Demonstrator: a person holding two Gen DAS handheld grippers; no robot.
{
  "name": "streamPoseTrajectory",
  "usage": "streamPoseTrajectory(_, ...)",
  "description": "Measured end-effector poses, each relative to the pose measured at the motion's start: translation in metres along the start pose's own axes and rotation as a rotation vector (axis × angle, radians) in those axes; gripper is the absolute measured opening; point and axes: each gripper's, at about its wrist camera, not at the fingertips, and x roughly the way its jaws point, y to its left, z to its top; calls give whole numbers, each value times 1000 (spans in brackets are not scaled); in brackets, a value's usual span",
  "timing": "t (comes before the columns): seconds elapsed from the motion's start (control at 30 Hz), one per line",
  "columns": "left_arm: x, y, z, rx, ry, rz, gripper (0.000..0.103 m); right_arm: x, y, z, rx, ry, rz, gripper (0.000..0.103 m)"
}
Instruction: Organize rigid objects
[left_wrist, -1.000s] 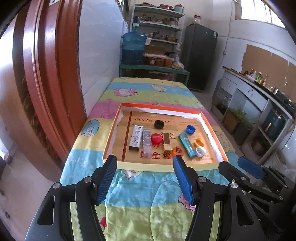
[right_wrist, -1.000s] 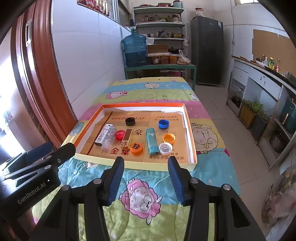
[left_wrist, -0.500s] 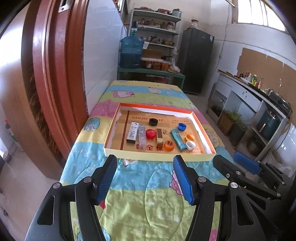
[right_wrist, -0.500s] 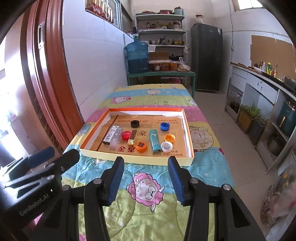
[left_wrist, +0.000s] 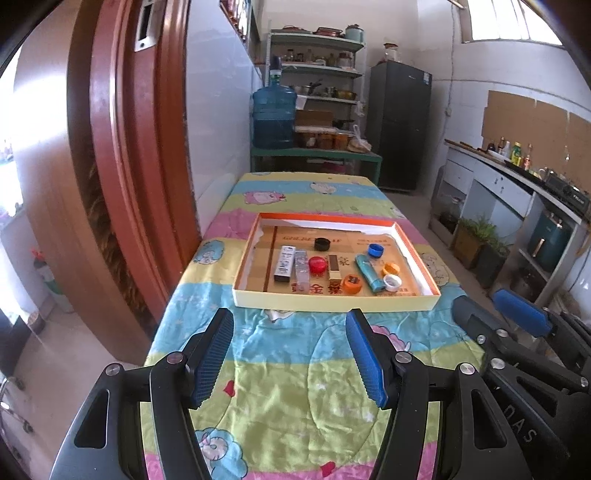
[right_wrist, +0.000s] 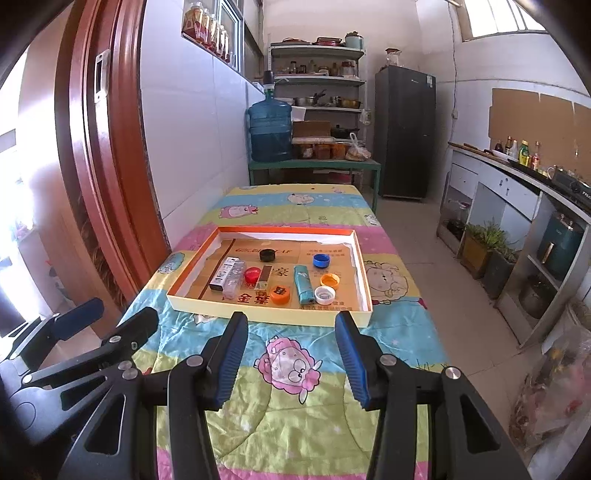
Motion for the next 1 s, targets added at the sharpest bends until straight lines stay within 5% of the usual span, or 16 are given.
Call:
streamPoseTrajectory(0.17,-2,1,-6,1,5,22,65,-8,4,-4,-34,-35,-65,49)
streamPoseTrajectory(1.0,1,-1,-11,21,9,26,65,-2,5,-5,-5,-21,-45,49)
